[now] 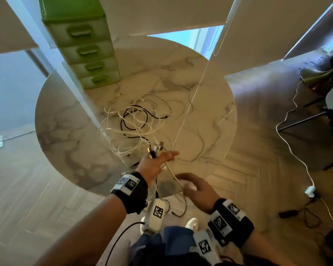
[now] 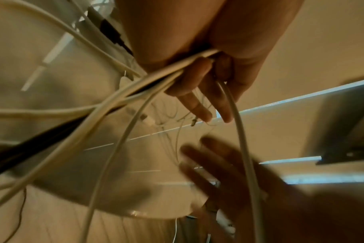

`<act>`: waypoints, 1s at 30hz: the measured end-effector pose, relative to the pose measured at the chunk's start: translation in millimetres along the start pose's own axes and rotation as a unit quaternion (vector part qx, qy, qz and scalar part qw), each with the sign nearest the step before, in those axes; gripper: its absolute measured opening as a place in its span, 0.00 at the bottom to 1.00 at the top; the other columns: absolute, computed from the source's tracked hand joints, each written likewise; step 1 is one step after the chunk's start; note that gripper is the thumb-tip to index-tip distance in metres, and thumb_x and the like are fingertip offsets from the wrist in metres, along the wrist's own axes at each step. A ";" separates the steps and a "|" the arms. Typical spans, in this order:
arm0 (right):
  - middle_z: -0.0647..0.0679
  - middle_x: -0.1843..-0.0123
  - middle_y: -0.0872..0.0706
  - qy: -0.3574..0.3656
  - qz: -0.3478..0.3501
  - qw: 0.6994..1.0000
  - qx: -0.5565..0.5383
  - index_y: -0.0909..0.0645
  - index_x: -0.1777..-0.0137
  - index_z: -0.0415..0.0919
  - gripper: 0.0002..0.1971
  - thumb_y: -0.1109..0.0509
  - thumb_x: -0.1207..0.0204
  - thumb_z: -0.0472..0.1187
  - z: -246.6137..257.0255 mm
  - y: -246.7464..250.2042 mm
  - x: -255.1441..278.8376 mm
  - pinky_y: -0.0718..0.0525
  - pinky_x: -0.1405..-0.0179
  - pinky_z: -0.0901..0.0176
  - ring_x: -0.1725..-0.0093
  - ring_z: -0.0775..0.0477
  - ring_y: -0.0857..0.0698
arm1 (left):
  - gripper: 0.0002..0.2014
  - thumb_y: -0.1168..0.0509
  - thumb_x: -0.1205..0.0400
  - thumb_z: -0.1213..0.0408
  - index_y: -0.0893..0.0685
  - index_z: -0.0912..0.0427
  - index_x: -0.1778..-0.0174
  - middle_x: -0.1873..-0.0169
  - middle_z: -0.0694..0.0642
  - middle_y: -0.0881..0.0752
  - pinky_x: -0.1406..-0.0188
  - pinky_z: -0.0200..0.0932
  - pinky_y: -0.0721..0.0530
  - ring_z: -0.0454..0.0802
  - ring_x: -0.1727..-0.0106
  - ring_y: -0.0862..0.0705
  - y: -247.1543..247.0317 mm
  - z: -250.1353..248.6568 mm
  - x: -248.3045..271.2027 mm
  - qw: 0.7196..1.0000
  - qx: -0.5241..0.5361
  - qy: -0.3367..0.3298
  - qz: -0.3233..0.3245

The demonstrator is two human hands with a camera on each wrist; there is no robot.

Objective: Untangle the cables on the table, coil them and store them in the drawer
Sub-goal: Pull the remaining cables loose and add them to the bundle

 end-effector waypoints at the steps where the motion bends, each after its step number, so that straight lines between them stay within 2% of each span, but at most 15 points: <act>1: 0.56 0.45 0.16 0.000 -0.016 0.999 -0.034 0.19 0.41 0.50 0.14 0.34 0.25 0.37 9.5 1.9 -6.5 0.27 0.51 0.76 0.45 0.60 0.19 | 0.10 0.36 0.18 0.62 0.10 0.54 0.47 0.49 0.50 0.10 0.62 0.36 0.26 0.39 0.48 0.16 -4.0 3.9 3.7 1.000 -0.020 -0.003 0.008; 3: 0.50 0.53 0.12 0.005 -0.022 0.996 -0.088 0.18 0.44 0.46 0.09 0.35 0.21 0.44 28.1 0.8 -20.2 0.21 0.54 0.70 0.54 0.57 0.16 | 0.11 0.37 0.18 0.63 0.09 0.55 0.48 0.55 0.53 0.11 0.70 0.31 0.26 0.42 0.61 0.19 -9.4 10.5 8.2 0.999 -0.031 -0.014 0.025; 4: 0.47 0.61 0.13 0.013 -0.020 0.995 -0.096 0.17 0.47 0.44 0.09 0.36 0.20 0.45 35.2 -0.6 -25.3 0.20 0.58 0.66 0.62 0.56 0.16 | 0.11 0.37 0.18 0.63 0.09 0.54 0.48 0.58 0.53 0.12 0.72 0.32 0.28 0.44 0.64 0.21 -9.4 12.6 8.5 0.999 -0.032 -0.015 0.023; 6: 0.49 0.72 0.18 0.021 -0.021 0.994 -0.104 0.16 0.52 0.40 0.08 0.36 0.20 0.40 39.9 -1.7 -30.1 0.22 0.66 0.65 0.74 0.58 0.22 | 0.10 0.36 0.18 0.62 0.10 0.54 0.48 0.59 0.51 0.12 0.72 0.37 0.32 0.43 0.62 0.20 -2.9 10.8 7.1 1.000 -0.011 -0.003 -0.008; 8: 0.51 0.76 0.23 0.016 0.003 0.994 -0.112 0.15 0.51 0.35 0.08 0.37 0.20 0.33 34.8 -2.9 -26.0 0.26 0.70 0.68 0.78 0.61 0.27 | 0.07 0.35 0.19 0.63 0.11 0.55 0.52 0.53 0.52 0.11 0.75 0.36 0.33 0.41 0.58 0.14 13.5 8.2 -0.7 0.994 0.080 0.018 -0.065; 10: 0.51 0.77 0.23 0.010 0.057 0.993 -0.099 0.15 0.52 0.36 0.08 0.36 0.21 0.30 25.0 -5.5 -12.5 0.26 0.70 0.70 0.78 0.60 0.27 | 0.05 0.33 0.20 0.65 0.14 0.60 0.52 0.53 0.54 0.12 0.83 0.30 0.34 0.39 0.61 0.13 33.6 4.6 -9.0 0.976 0.182 0.028 -0.116; 12: 0.52 0.75 0.21 -0.013 0.094 0.995 -0.041 0.16 0.57 0.47 0.11 0.36 0.21 0.31 6.1 -6.0 2.0 0.23 0.64 0.64 0.74 0.57 0.24 | 0.05 0.34 0.20 0.66 0.13 0.60 0.55 0.55 0.53 0.11 0.87 0.28 0.34 0.39 0.59 0.14 46.6 1.3 -14.3 0.967 0.215 0.022 -0.131; 14: 0.53 0.69 0.17 -0.036 0.080 0.995 0.048 0.18 0.62 0.51 0.14 0.35 0.23 0.30 -18.7 0.0 7.8 0.19 0.52 0.56 0.67 0.55 0.20 | 0.11 0.36 0.19 0.67 0.09 0.57 0.61 0.56 0.53 0.10 0.86 0.28 0.35 0.41 0.56 0.16 44.0 -2.3 -12.9 0.978 0.181 0.006 -0.101; 16: 0.53 0.61 0.14 -0.045 0.046 0.989 0.134 0.17 0.59 0.49 0.10 0.34 0.24 0.33 -31.7 8.4 5.5 0.19 0.43 0.56 0.56 0.53 0.16 | 0.11 0.37 0.18 0.67 0.09 0.54 0.58 0.54 0.53 0.11 0.82 0.30 0.36 0.41 0.54 0.16 28.3 -9.4 -4.2 0.995 0.086 -0.016 -0.048; 18: 0.54 0.55 0.14 -0.031 0.014 0.995 0.098 0.16 0.48 0.44 0.06 0.33 0.22 0.38 -21.7 12.5 -1.4 0.20 0.47 0.70 0.51 0.54 0.16 | 0.10 0.38 0.17 0.68 0.10 0.55 0.55 0.53 0.51 0.11 0.77 0.32 0.31 0.37 0.54 0.15 10.9 -9.3 2.8 0.999 0.026 -0.027 -0.015; 20: 0.52 0.55 0.14 -0.018 0.004 0.999 -0.043 0.20 0.42 0.40 0.09 0.35 0.21 0.37 0.6 9.7 -11.5 0.22 0.56 0.80 0.54 0.58 0.16 | 0.10 0.37 0.18 0.68 0.10 0.56 0.56 0.56 0.48 0.10 0.74 0.28 0.26 0.34 0.57 0.15 -3.0 -3.8 6.0 0.999 0.018 -0.026 -0.007; 22: 0.53 0.59 0.14 0.015 0.003 0.995 -0.099 0.21 0.42 0.42 0.09 0.37 0.19 0.35 27.5 5.0 -22.5 0.21 0.58 0.75 0.61 0.61 0.15 | 0.13 0.36 0.18 0.67 0.08 0.51 0.61 0.61 0.44 0.09 0.75 0.29 0.29 0.35 0.63 0.17 -10.6 0.1 8.1 1.000 0.012 -0.013 -0.011; 24: 0.53 0.66 0.17 0.042 -0.010 0.996 -0.076 0.19 0.46 0.44 0.09 0.39 0.20 0.33 37.2 1.7 -27.8 0.21 0.58 0.68 0.67 0.57 0.19 | 0.14 0.37 0.18 0.66 0.07 0.48 0.63 0.60 0.44 0.09 0.73 0.35 0.34 0.37 0.62 0.19 -8.1 2.1 7.0 0.999 0.026 0.003 -0.028; 26: 0.53 0.69 0.21 0.048 -0.018 0.998 -0.034 0.17 0.50 0.45 0.11 0.40 0.20 0.31 33.1 1.6 -23.6 0.23 0.59 0.64 0.69 0.57 0.23 | 0.12 0.37 0.18 0.63 0.08 0.51 0.57 0.55 0.48 0.10 0.71 0.40 0.37 0.38 0.54 0.18 1.5 1.1 3.3 0.997 0.056 0.009 -0.046; 30: 0.56 0.71 0.22 0.034 -0.005 0.999 -0.001 0.18 0.57 0.48 0.13 0.40 0.20 0.30 1.8 11.4 2.3 0.26 0.64 0.76 0.73 0.64 0.24 | 0.08 0.37 0.18 0.65 0.11 0.59 0.55 0.50 0.52 0.10 0.83 0.31 0.37 0.40 0.49 0.17 20.3 -7.1 -9.9 0.985 0.159 -0.004 -0.072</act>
Point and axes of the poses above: each hand's wrist, its own x-axis away from the middle knuckle, its own y-axis out of the back of the hand, z = x × y, the point moved 5 cm from there along -x, towards the middle knuckle
